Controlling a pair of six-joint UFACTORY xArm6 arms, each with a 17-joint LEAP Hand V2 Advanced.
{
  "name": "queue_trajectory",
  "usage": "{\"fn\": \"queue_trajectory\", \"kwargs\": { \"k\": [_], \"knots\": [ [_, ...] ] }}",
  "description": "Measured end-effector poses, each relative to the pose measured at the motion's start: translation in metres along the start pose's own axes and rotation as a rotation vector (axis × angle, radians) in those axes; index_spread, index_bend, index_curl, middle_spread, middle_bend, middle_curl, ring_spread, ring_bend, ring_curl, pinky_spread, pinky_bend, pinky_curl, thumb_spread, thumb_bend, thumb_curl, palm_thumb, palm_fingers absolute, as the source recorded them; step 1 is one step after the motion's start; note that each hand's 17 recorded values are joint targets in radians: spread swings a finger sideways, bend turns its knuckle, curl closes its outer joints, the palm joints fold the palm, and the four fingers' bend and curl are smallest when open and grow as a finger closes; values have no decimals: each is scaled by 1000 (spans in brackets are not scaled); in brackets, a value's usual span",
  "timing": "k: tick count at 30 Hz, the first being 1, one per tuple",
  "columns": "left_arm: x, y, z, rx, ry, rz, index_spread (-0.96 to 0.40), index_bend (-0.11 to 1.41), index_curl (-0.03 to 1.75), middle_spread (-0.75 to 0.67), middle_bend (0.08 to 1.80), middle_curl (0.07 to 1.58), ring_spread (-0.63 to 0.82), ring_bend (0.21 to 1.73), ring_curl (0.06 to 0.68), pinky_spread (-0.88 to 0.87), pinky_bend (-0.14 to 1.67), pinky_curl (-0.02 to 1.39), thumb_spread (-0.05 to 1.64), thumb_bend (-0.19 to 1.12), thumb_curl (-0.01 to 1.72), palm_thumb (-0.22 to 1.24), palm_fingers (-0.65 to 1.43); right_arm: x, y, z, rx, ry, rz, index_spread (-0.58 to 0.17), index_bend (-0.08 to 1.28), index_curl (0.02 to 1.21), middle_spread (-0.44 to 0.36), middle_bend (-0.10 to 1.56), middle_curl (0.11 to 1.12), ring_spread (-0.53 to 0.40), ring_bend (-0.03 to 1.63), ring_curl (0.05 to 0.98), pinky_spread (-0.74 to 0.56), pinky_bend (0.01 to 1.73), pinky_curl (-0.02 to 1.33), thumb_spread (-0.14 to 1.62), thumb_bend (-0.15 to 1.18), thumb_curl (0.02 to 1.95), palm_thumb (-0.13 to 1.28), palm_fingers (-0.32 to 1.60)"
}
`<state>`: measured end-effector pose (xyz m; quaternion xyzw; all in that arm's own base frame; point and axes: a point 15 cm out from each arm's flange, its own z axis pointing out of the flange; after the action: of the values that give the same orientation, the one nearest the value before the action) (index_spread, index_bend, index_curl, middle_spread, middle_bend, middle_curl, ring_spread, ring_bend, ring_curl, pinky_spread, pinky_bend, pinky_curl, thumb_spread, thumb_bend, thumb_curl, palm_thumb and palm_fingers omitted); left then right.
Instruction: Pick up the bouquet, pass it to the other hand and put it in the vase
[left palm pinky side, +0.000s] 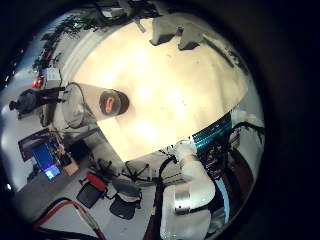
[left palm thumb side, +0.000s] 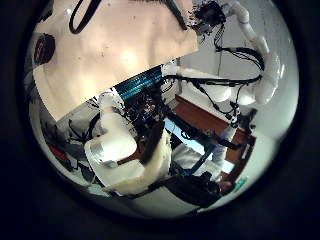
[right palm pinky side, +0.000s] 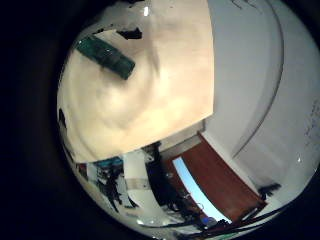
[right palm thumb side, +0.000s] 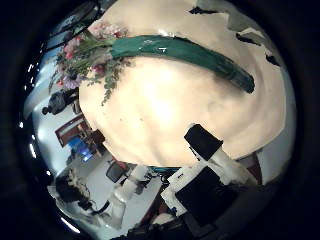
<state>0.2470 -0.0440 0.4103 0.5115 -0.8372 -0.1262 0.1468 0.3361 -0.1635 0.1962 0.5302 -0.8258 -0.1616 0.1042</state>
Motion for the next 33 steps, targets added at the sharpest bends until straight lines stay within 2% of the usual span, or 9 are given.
{"fn": "queue_trajectory", "kwargs": {
  "k": [11,17,28,33],
  "knots": [
    [-2,-4,-2,3,-2,-4,-36,180,358,338,179,287,545,479,204,512,273,332,1183,-18,275,197,102,1,-10,22,2,-1,16,-180,262,442,59,571,416,-54,950,352,130,737,335,1014,-26,447,681,241],
    [-1,-5,-3,3,-1,-5,-36,180,358,338,179,287,545,479,204,512,273,332,1183,-18,275,197,102,-1,-20,33,39,2,21,-181,233,436,59,541,405,-62,928,337,131,714,306,1012,-25,442,682,274],
    [-1,-6,-2,1,2,-9,-36,180,358,338,180,288,547,475,201,512,273,332,1183,-18,275,197,102,-1,-22,55,-14,2,21,-183,190,429,41,506,398,-81,908,321,121,694,262,1010,-26,434,679,323],
    [-1,-6,-2,0,2,-12,-36,180,358,338,179,287,547,476,200,512,273,332,1183,-18,275,197,102,-2,-26,56,-5,3,20,-183,186,422,32,496,397,-97,915,318,113,689,241,1011,-24,433,683,340]
  ]
}}
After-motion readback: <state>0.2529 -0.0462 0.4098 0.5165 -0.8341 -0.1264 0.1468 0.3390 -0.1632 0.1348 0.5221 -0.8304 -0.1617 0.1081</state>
